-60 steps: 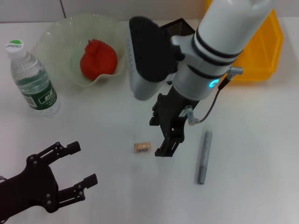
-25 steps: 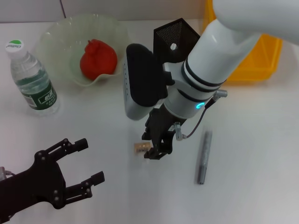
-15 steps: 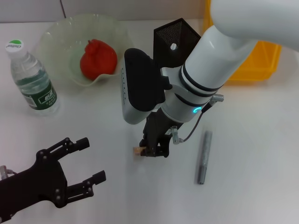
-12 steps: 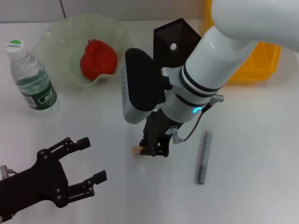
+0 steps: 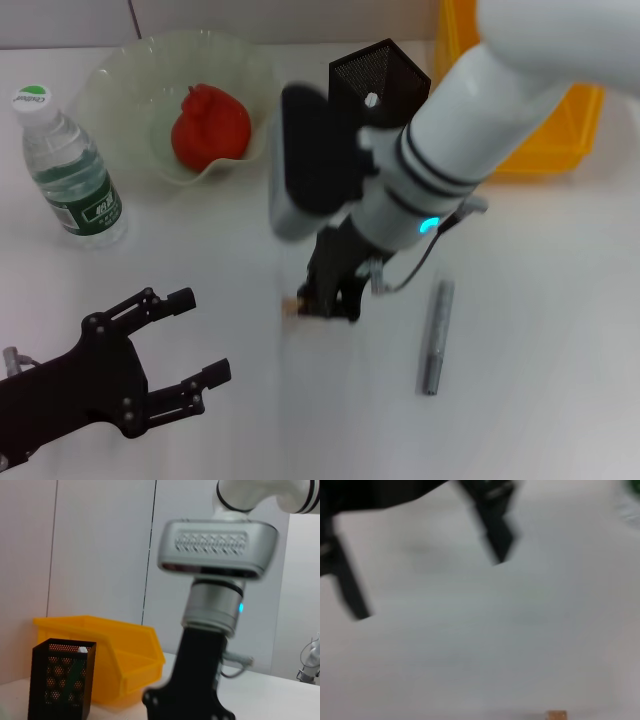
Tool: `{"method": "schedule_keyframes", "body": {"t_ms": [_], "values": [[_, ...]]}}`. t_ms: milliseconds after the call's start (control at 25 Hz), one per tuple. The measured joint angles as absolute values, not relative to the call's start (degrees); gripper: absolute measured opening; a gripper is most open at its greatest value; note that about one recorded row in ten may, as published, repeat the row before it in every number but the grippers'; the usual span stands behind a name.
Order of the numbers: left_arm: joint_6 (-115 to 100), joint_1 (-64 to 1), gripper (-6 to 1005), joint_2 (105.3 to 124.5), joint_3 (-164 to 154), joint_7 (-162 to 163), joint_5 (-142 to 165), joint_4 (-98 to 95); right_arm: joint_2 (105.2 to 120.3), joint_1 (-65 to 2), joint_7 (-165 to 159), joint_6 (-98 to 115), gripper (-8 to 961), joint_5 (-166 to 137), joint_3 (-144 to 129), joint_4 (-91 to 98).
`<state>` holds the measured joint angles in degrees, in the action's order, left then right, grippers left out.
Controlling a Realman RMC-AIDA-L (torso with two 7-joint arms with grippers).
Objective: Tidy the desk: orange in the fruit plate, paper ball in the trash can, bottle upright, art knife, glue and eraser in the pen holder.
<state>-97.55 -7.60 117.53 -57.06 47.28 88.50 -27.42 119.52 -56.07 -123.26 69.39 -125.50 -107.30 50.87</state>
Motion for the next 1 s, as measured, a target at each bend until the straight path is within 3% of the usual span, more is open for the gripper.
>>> {"method": "schedule_keyframes", "body": {"t_ms": [480,1000], "values": [[-97.82,-8.24,844,118.06,-57.17,46.99,88.50,-27.36,119.30,-51.09,-127.54,79.87,119,-137.58,-83.21,70.05],[-96.58,-11.32,843,118.60,-57.83,46.85,88.39,-26.69,119.10,-51.66,-130.08,84.11,120,-137.76,-68.10,82.21]]}}
